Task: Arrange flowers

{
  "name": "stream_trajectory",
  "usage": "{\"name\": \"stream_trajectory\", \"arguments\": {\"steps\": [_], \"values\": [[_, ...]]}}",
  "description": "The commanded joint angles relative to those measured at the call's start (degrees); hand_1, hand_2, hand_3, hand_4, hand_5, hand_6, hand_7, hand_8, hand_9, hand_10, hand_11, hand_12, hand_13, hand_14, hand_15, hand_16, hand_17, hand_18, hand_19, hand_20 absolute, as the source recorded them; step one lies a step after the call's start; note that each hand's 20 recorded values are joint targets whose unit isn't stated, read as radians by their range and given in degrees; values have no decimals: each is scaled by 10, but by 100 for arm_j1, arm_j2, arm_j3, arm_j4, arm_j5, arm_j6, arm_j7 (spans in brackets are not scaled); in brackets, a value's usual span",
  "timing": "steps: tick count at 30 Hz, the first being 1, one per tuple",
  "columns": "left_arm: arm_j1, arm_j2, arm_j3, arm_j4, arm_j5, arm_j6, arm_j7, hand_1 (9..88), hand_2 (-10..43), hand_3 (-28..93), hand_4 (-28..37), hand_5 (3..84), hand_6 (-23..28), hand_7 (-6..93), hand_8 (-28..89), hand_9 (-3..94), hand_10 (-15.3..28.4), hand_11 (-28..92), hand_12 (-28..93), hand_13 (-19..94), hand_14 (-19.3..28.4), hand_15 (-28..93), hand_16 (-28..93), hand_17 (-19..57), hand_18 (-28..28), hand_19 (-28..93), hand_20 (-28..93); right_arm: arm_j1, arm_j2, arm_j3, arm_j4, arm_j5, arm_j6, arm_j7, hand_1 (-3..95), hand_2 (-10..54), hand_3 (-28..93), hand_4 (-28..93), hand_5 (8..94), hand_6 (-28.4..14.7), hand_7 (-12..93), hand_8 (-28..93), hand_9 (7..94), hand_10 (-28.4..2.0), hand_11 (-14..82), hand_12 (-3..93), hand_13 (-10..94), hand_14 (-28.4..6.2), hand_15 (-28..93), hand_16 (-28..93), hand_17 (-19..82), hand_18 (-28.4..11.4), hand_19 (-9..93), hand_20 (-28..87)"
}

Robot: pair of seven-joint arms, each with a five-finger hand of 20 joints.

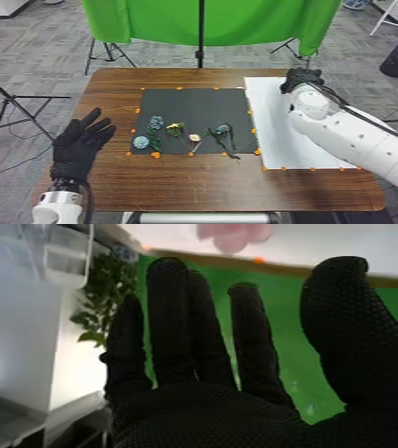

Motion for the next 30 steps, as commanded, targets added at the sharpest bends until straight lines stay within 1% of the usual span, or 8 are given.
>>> {"name": "stream_trajectory", "arguments": {"steps": [1,4,8,11,13,16,21,30], "values": [[-173,-156,-38,99,208,-235,-292,190,107,754,-283,408,104,109,-89,380,218,244,111,259,284,519,-92,-86,270,566,143,-133,-116,343,233,366,-981,376,322,-95,840,-283,451,46,147,-136,503,-125,165,128,450,-129,666,84,108,-229,723,446],[-199,-141,-32,110,190,-227,-311,190,106,754,-283,408,104,109,-89,380,217,244,111,259,284,519,-92,-86,270,566,143,-230,-42,512,241,433,-1319,112,342,-95,833,-282,487,51,154,-140,536,-105,151,129,490,-117,643,86,122,-225,728,448],[-113,-188,-65,82,207,-218,-320,190,106,756,-283,408,104,109,-89,380,218,244,111,259,284,518,-92,-86,270,566,142,-375,143,232,144,28,-578,-136,436,-95,778,-283,640,66,181,-128,673,-64,181,139,603,-56,606,177,184,-200,771,450],[-45,-192,-86,61,203,-187,-311,190,106,755,-283,409,104,109,-89,380,217,244,111,258,284,518,-92,-86,270,566,142,-467,221,58,54,-337,-123,-303,533,-95,678,-283,802,65,183,-29,869,-42,88,293,706,-10,583,265,249,-181,816,444],[5,-240,-106,48,201,-194,-312,190,106,754,-283,409,104,108,-89,380,218,244,111,259,284,518,-92,-86,270,566,142,-529,272,-9,-47,-467,147,-384,560,-95,658,-283,842,59,181,-13,924,-34,101,337,746,-2,593,278,275,-176,837,441],[88,-211,-102,12,155,-153,-229,190,106,755,-283,409,104,108,-89,381,218,245,111,259,284,518,-92,-86,270,566,142,-613,378,-88,-332,-554,824,-271,565,-95,667,-283,854,53,180,-12,933,-32,119,344,761,-2,600,277,286,-177,848,441],[136,-272,-194,-38,183,-141,-288,189,106,755,-283,409,105,107,-89,381,217,244,111,258,284,518,-92,-86,270,566,142,-643,766,-142,-1370,-614,1458,-111,562,-95,687,-283,863,44,173,-4,936,-38,137,341,764,-6,606,285,290,-184,855,441],[179,-270,-219,-54,160,-137,-265,190,106,755,-283,409,105,106,-88,380,217,245,111,259,284,519,-91,-86,270,566,141,-1708,660,507,-2896,-957,1677,-89,548,-95,715,-283,864,35,167,4,937,-43,138,346,759,-13,615,288,288,-193,860,442]]}}
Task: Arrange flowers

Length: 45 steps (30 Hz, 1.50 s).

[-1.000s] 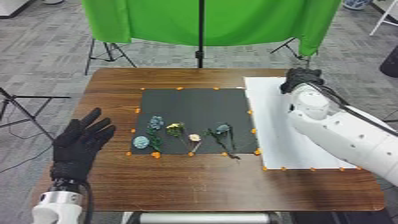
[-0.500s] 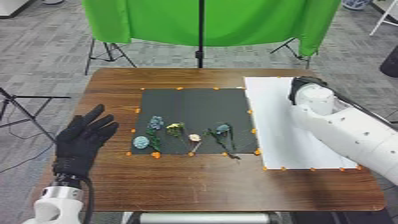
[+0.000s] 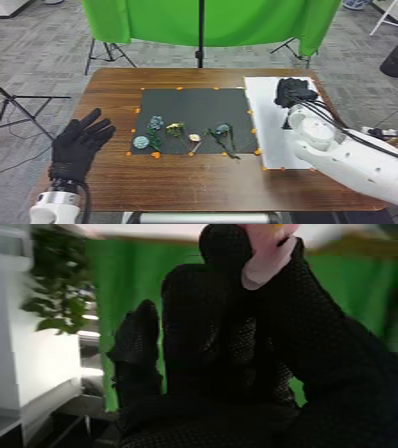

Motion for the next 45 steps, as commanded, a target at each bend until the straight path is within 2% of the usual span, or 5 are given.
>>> {"name": "stream_trajectory", "arguments": {"steps": [1,21,30,37,45], "values": [[68,-69,13,-15,7,19,-13,190,106,755,-283,409,105,106,-88,380,217,245,111,259,284,519,-91,-86,270,566,141,-1005,-342,638,-1035,-440,79,-61,547,-95,717,-283,863,34,167,5,937,-43,137,347,759,-14,616,287,288,-194,861,441],[102,-243,3,24,119,-87,-142,190,106,755,-283,409,105,108,-89,380,217,245,111,259,284,520,-92,-86,269,568,139,-2207,-594,1152,-1625,-625,-414,623,502,-95,713,-283,820,16,150,0,888,-79,230,298,709,-69,695,207,260,-215,872,441],[82,-293,-8,39,144,-96,-203,197,107,759,-283,410,104,110,-90,381,218,245,110,259,284,520,-93,-86,270,568,138,-2745,-589,1857,-2027,-512,-1185,126,270,-95,759,-274,682,-6,124,-116,807,-115,410,197,670,-117,798,191,224,-250,864,527],[93,-235,38,62,112,-96,-81,199,108,758,-283,410,105,109,-90,380,217,245,110,259,284,519,-93,-86,270,569,137,-3038,-360,2360,-2323,-472,-392,87,237,-73,746,-274,673,-12,117,-114,800,-121,429,197,667,-122,808,194,225,-252,864,544],[-10,-273,80,189,145,-255,-19,194,100,763,-283,415,98,105,-91,382,211,239,108,259,284,519,-92,-87,269,568,137,-4472,-840,4590,-2470,3242,699,-1774,223,14,783,-279,642,-8,135,-123,723,-152,293,155,551,-152,657,126,137,-222,676,428]]}}
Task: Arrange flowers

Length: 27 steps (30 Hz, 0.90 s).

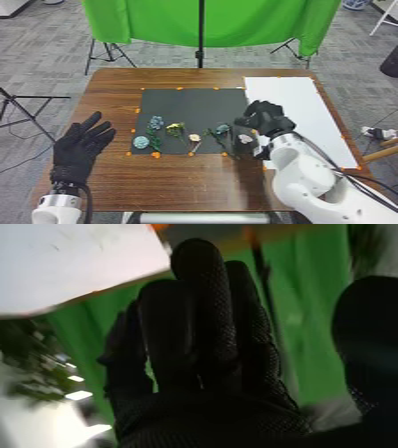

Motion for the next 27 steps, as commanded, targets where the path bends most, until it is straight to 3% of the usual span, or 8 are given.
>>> {"name": "stream_trajectory", "arguments": {"steps": [1,3,5,8,11,13,15,27], "values": [[-22,-38,75,146,14,-160,122,194,99,762,-283,416,95,104,-91,382,208,237,107,259,284,519,-92,-86,269,567,136,-1211,-442,1907,-40,3658,749,-1847,220,28,788,-280,628,-4,138,-124,695,-157,266,148,525,-161,629,115,121,-221,659,414],[-52,-37,100,166,15,-183,148,193,96,763,-283,413,87,101,-92,381,205,232,105,259,284,516,-92,-86,268,564,136,-1471,-631,2361,54,4789,448,-2573,214,39,795,-281,600,2,140,-127,645,-157,224,139,472,-172,577,98,93,-220,620,385],[-61,-59,133,179,28,-175,136,193,95,763,-283,409,81,98,-92,379,202,225,103,259,284,512,-92,-86,268,562,135,-1686,-888,2792,141,6016,-10,-2909,208,51,800,-282,575,6,137,-128,603,-156,197,133,444,-176,544,92,85,-219,608,369],[-94,-94,161,188,69,-193,95,190,91,766,-283,407,77,96,-92,376,200,219,101,259,284,507,-92,-86,267,558,135,-1873,-1120,3035,264,6845,-255,-3216,195,68,794,-282,536,16,133,-128,564,-156,167,130,410,-187,490,89,67,-218,581,341],[-183,-255,183,242,119,-219,-65,190,90,765,-283,404,75,96,-92,372,197,213,99,259,284,506,-89,-86,267,556,135,-2077,-1254,3174,258,7054,-229,-3306,181,74,793,-283,514,23,128,-126,541,-152,147,127,390,-192,440,93,48,-217,555,315],[-246,-345,242,299,60,-166,-86,189,90,766,-283,399,73,96,-92,366,195,208,99,259,283,505,-88,-86,267,555,135,-2239,-1408,3358,292,7159,-423,-3355,176,75,795,-283,501,28,125,-125,530,-150,138,128,378,-191,418,96,41,-216,544,305],[-265,-453,229,327,129,-204,-141,189,90,765,-283,394,71,98,-92,362,193,206,99,258,283,503,-88,-87,267,554,135,-2280,-1488,3384,318,7234,-351,-3385,172,77,795,-283,488,32,122,-122,522,-147,132,129,368,-193,404,103,35,-213,537,297],[-241,-406,241,400,95,-202,18,188,88,767,-283,391,68,103,-96,363,193,210,103,256,281,499,-82,-87,266,549,140,-2645,-1927,3668,202,7256,-115,-3798,171,81,796,-283,489,42,124,-123,531,-148,137,134,372,-187,413,124,29,-212,538,290]]}}
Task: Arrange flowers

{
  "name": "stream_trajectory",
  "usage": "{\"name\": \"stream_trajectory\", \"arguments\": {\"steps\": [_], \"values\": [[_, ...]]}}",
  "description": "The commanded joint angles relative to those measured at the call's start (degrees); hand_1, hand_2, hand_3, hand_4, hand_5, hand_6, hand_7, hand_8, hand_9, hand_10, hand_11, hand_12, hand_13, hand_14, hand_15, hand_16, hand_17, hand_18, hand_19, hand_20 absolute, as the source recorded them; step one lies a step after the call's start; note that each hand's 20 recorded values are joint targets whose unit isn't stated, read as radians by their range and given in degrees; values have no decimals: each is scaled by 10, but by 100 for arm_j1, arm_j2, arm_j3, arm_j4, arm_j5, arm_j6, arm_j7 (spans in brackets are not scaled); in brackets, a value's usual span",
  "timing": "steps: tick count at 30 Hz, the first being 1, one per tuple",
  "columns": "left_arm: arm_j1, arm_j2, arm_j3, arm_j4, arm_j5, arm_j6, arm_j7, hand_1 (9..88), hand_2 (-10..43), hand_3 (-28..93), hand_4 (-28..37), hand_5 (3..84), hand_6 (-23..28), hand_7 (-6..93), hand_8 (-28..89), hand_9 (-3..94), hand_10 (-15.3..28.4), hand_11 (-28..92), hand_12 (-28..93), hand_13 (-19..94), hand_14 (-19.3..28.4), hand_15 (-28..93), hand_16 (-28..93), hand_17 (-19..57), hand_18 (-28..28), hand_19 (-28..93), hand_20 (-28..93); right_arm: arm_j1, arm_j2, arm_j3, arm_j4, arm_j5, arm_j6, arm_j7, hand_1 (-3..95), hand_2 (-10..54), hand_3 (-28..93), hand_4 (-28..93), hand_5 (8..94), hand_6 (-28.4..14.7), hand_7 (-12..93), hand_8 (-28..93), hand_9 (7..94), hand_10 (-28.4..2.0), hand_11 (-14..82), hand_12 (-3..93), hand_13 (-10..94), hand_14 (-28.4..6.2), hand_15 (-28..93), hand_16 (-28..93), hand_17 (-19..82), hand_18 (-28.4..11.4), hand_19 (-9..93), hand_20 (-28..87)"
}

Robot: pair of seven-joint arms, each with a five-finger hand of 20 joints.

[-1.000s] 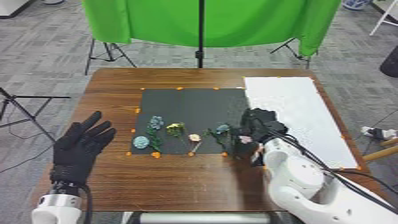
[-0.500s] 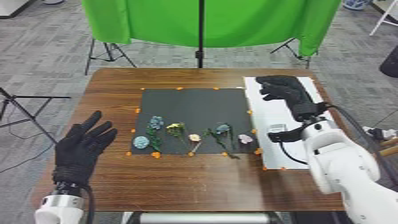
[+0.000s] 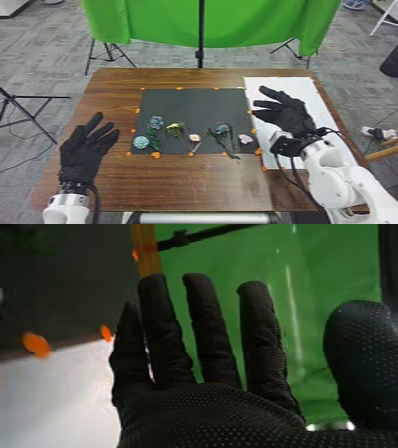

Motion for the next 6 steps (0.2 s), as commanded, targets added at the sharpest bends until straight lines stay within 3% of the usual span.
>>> {"name": "stream_trajectory", "arguments": {"steps": [1,6], "values": [[70,-18,1,64,40,-74,0,188,88,767,-283,391,68,103,-97,364,193,210,104,256,281,499,-82,-87,266,549,140,-285,-406,187,-117,-241,129,-254,171,81,797,-283,489,43,125,-123,531,-147,138,134,373,-187,413,125,28,-212,537,289],[92,12,-37,53,81,-134,-79,188,87,768,-283,392,68,102,-96,367,195,215,106,256,281,501,-81,-87,267,550,145,-383,-432,213,-138,-221,69,-142,171,79,799,-283,487,47,127,-124,531,-147,139,134,374,-185,415,127,25,-211,535,288]]}}
